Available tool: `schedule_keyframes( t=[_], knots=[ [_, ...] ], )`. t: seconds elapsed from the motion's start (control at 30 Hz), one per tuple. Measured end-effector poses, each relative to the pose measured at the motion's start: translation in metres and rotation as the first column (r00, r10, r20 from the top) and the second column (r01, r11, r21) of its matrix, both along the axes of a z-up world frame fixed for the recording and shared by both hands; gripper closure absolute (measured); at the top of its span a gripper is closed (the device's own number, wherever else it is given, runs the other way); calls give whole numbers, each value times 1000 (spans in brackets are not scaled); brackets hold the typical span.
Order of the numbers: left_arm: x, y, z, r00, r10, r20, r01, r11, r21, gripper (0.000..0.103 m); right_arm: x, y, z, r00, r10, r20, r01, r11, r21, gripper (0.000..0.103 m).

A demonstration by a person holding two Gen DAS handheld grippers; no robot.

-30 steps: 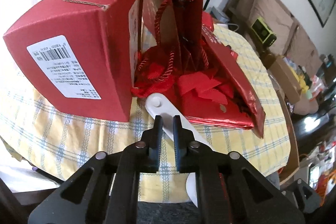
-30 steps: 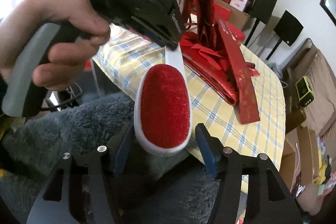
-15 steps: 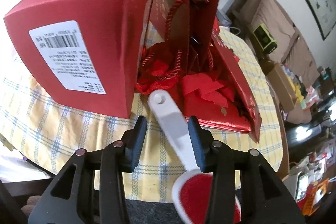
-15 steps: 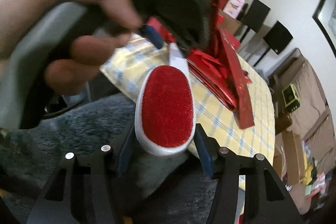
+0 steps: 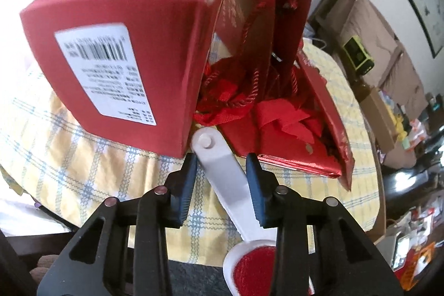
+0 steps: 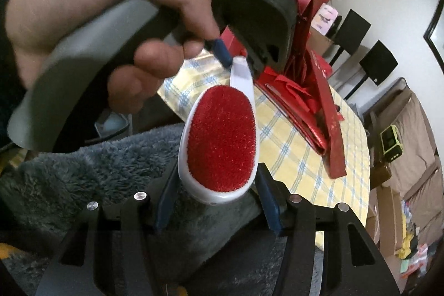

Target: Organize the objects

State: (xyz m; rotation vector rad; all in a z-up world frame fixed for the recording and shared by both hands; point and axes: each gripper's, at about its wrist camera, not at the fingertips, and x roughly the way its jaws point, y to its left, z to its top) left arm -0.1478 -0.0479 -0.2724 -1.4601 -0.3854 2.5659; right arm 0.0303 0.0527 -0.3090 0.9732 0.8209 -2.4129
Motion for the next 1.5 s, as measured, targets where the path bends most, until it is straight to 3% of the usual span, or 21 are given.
schedule_keyframes(
  t=[0.07,0.1,0.13,0.3,0.4,0.5,0.53,0.63,0.67,0.8,0.9,0.93,1.0,1.07,1.3,1.5],
  knots=[
    [4,-2,7,1000,2,-16,-2,1000,6,73,-3,3,-2,1000,-14,28,15,1000,-17,48],
    [5,-2,11,1000,0,-25,0,1000,11,82,-4,5,-3,999,-22,41,24,999,-27,48],
    [6,0,15,1000,-4,-25,4,1000,-7,100,-6,7,-3,998,-41,46,42,999,-34,48],
    [11,15,30,997,-56,-61,55,998,-19,103,-6,13,3,996,-63,61,68,995,-78,48],
    [6,19,16,998,-70,-3,70,998,2,103,0,7,4,998,-51,23,52,998,-27,48],
    [6,10,8,999,-38,21,38,999,15,100,4,3,4,999,-45,-3,45,999,6,48],
    [4,7,8,999,-20,29,20,1000,2,94,5,1,3,999,-48,-10,48,999,16,48],
    [4,-6,5,998,2,62,-4,999,37,61,9,-6,-3,998,-44,-36,47,996,75,48],
    [3,-7,2,997,-6,77,2,999,53,56,9,-7,-6,999,-40,-37,43,995,87,48],
    [-1,-7,-4,994,-34,103,24,995,95,51,16,-12,-12,999,-4,-38,9,993,116,50],
    [-1,-4,-6,992,-42,117,31,995,100,50,19,-18,-16,999,41,-24,-37,990,137,69],
    [0,-2,-5,992,-51,116,41,995,89,50,18,-19,-18,999,50,-4,-49,990,132,79],
    [0,2,-4,991,-63,121,58,997,47,50,15,-17,-21,999,45,24,-48,992,113,80],
    [0,-1,-6,989,-59,135,51,997,60,50,13,-14,-22,999,28,19,-30,992,119,80],
    [-1,1,-6,988,-76,137,68,996,62,50,-1,19,3,997,-21,77,29,994,-105,77],
    [2,-5,12,975,-155,158,156,988,7,50,-21,54,20,978,-107,179,159,937,-311,74]
  ],
)
